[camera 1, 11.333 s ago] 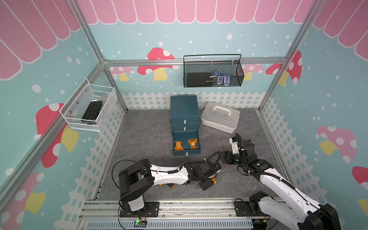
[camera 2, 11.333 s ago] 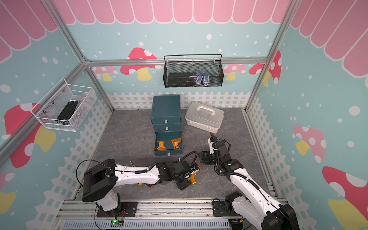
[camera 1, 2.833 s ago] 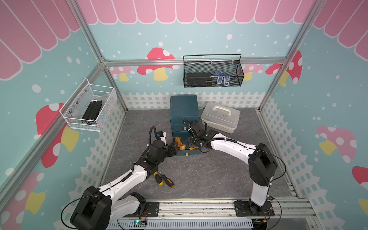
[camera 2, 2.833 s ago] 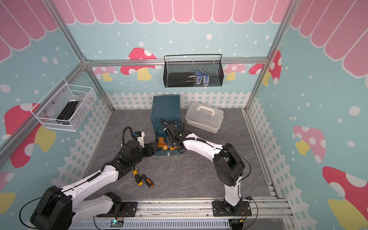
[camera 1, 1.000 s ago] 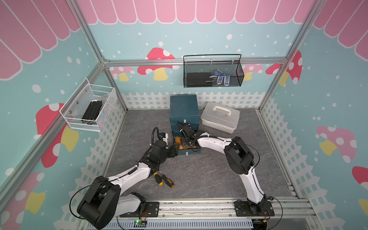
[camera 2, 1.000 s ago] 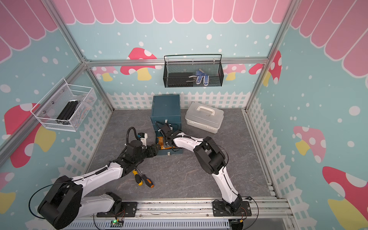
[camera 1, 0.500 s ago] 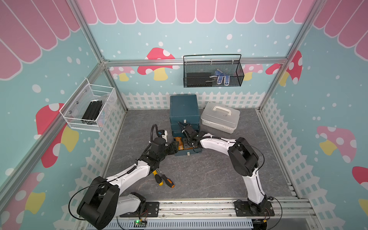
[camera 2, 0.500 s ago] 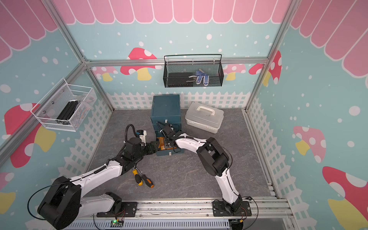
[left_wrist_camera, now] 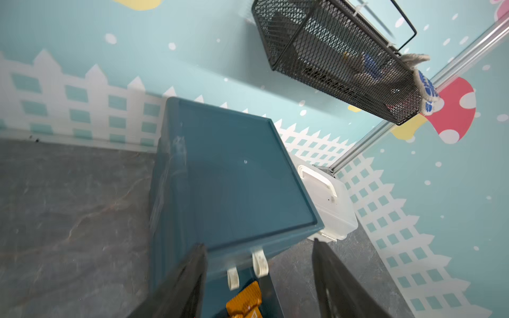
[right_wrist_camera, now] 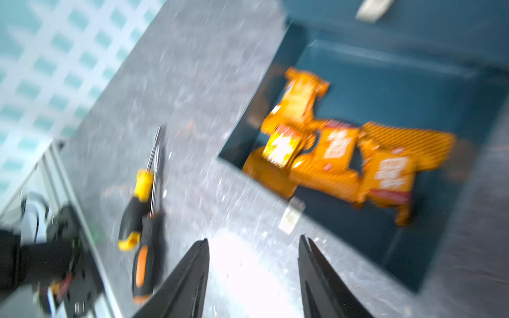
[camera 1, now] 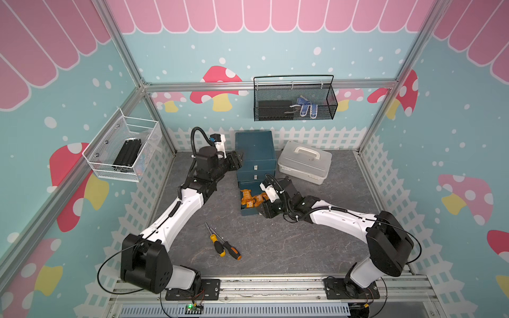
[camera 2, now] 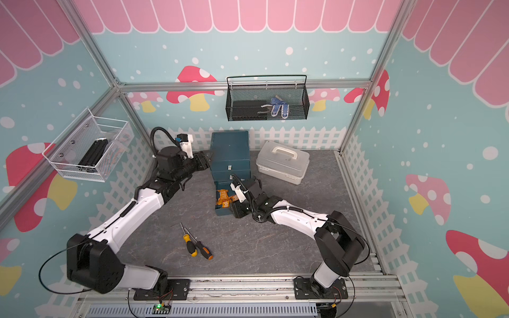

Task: Place the cookies into the drawer by color
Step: Close the drawer in the storage box.

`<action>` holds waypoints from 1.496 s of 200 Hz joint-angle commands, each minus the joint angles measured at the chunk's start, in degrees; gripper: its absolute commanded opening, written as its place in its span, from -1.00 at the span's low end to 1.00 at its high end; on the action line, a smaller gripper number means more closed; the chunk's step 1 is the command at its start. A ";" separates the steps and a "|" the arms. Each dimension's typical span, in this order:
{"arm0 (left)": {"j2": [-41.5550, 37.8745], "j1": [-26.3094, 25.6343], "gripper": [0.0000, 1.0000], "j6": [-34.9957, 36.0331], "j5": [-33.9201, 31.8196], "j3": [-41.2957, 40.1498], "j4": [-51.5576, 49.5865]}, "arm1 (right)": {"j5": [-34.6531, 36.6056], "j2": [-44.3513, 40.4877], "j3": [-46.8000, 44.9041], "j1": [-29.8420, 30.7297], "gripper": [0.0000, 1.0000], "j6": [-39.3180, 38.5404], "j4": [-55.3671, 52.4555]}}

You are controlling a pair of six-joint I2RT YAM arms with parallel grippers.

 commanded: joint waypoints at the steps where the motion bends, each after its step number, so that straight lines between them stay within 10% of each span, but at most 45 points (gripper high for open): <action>1: 6.45 1.64 0.17 4.04 5.20 6.92 -6.41 | -6.20 0.93 -2.00 2.50 0.08 -6.82 3.06; 145: 21.69 1.65 -0.17 5.65 -12.72 18.64 -15.24 | 7.20 15.01 7.59 0.18 -0.02 -14.62 -0.19; 299: 21.19 1.14 -0.26 6.81 -11.62 16.11 -16.41 | 23.59 26.98 25.66 -2.49 0.01 -25.37 -2.58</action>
